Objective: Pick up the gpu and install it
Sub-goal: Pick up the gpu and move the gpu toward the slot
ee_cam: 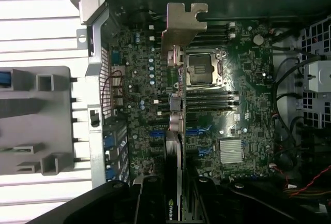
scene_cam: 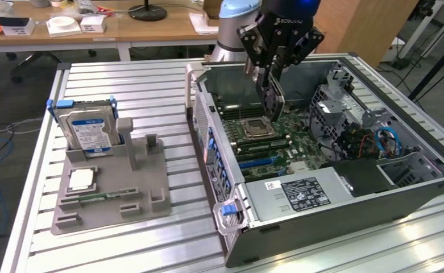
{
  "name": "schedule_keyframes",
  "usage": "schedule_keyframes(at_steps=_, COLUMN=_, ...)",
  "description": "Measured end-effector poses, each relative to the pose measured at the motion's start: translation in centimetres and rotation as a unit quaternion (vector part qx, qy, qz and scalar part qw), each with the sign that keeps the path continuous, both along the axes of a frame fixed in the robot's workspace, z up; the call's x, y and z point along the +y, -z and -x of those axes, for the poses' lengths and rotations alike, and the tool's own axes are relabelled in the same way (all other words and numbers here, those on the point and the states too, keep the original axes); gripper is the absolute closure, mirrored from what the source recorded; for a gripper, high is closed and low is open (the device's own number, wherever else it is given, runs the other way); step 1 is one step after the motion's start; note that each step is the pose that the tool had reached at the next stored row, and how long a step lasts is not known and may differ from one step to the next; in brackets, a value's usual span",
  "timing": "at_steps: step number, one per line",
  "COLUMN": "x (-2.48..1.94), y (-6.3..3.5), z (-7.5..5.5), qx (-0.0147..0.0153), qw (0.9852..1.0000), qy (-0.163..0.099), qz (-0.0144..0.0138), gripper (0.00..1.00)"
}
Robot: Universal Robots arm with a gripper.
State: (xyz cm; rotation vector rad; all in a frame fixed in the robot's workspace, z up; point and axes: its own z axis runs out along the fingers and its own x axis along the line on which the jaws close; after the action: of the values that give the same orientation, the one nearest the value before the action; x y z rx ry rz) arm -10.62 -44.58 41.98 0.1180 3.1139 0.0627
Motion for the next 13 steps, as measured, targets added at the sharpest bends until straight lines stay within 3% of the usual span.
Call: schedule_keyframes(at_steps=13, x=0.0, y=0.0, z=-1.3, qx=0.0, qw=1.0, qy=0.0, qz=0.0, gripper=0.74)
